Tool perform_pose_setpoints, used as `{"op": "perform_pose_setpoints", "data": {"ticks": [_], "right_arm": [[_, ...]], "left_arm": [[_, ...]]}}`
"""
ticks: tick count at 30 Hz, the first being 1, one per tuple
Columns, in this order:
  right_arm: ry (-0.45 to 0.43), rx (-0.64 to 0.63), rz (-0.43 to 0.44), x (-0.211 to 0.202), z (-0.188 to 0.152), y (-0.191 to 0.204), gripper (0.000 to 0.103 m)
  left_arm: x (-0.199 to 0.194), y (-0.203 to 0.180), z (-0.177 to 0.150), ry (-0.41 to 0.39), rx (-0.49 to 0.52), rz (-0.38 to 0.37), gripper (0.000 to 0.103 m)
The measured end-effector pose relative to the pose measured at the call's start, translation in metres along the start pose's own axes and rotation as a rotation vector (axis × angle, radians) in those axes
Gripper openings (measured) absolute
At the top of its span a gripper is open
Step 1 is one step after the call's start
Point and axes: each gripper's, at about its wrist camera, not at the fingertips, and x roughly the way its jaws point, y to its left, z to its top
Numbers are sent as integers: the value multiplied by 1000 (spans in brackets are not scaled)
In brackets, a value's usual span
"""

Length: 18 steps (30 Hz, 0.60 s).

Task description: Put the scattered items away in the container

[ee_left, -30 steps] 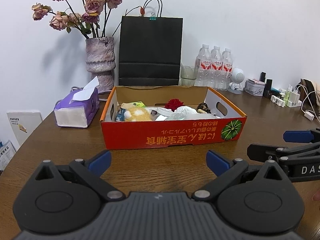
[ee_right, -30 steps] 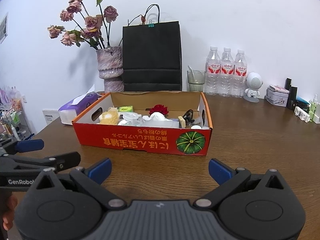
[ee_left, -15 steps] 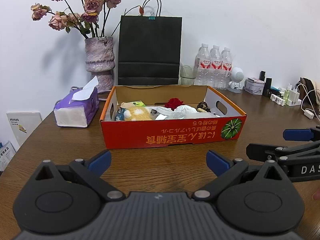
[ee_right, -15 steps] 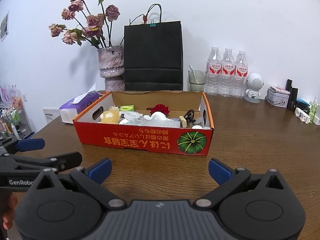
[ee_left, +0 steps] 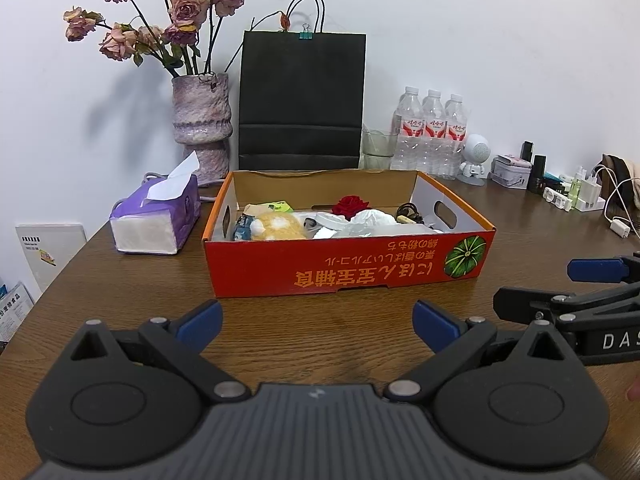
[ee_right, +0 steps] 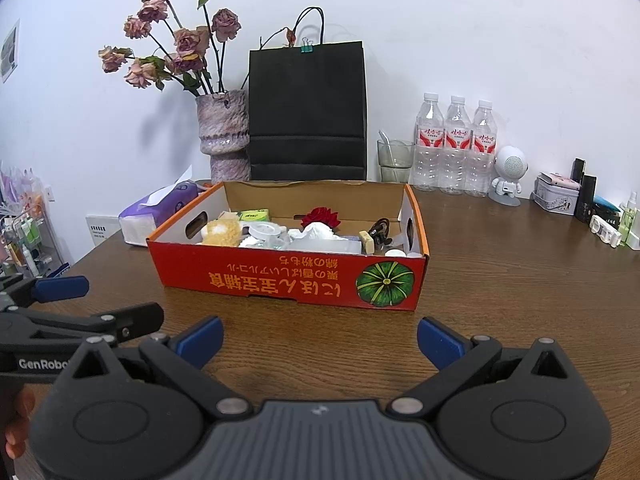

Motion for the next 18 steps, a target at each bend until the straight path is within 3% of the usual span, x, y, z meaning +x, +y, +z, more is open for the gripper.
{"op": "perform_pose_setpoints", "data": {"ticks": [18], "right_arm": [[4,0,0,0,-2,1,103]], "left_arm": [[0,0,-3,0,5,13,103]]}}
